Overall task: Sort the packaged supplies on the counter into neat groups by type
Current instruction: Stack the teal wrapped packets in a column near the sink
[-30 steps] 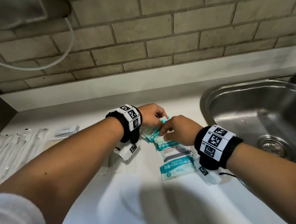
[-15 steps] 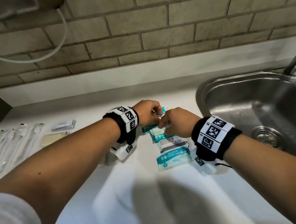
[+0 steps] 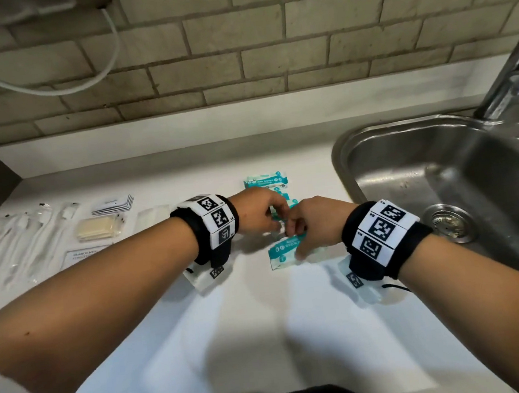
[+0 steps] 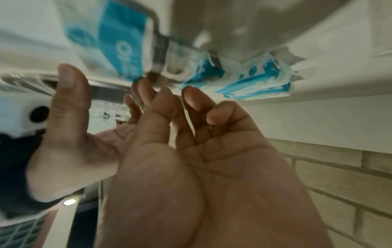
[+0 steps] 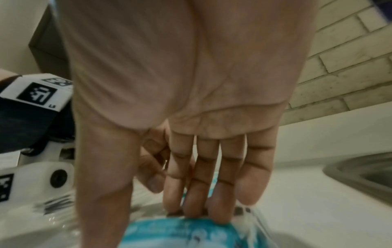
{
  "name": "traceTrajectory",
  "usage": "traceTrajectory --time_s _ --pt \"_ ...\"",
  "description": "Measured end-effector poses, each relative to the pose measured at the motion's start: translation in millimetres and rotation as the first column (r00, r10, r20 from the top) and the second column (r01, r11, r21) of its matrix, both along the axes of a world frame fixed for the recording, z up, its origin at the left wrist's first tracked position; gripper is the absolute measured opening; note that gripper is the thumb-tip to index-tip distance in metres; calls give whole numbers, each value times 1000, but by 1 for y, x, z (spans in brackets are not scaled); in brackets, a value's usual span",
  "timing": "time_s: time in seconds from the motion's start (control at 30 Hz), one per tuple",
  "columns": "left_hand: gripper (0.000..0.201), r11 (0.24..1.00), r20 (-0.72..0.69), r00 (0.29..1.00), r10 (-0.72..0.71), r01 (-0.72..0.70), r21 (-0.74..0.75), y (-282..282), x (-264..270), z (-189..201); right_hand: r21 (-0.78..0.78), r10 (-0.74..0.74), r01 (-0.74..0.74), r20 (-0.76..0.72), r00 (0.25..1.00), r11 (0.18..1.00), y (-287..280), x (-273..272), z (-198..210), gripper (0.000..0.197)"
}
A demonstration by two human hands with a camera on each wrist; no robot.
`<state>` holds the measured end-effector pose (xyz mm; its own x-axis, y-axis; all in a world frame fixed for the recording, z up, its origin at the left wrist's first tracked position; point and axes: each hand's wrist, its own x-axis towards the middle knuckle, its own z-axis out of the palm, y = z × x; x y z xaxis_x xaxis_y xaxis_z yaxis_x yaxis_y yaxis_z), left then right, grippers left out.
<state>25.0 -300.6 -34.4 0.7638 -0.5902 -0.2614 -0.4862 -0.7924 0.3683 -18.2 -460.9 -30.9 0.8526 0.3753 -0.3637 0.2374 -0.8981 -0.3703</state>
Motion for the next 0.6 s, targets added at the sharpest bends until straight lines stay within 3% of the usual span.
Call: traceTrajectory --time_s 0.17,0.37,0.53,0.6 --pt "29 992 136 987 -89 75 102 -7 -25 -4 -46 -44 46 53 998 998 -2 -14 -9 53" --pt "63 972 62 988 -139 125 197 -16 -25 -3 -99 -30 29 -2 1000 995 -12 -26 -13 39" --pt "74 943 3 979 -205 197 267 -30 -25 -2 -73 10 -14 -47 999 997 -25 -37 -8 38" --pt "65 913 -17 966 -256 248 323 -36 -27 2 -70 -2 -2 -61 998 998 -31 -40 -5 38"
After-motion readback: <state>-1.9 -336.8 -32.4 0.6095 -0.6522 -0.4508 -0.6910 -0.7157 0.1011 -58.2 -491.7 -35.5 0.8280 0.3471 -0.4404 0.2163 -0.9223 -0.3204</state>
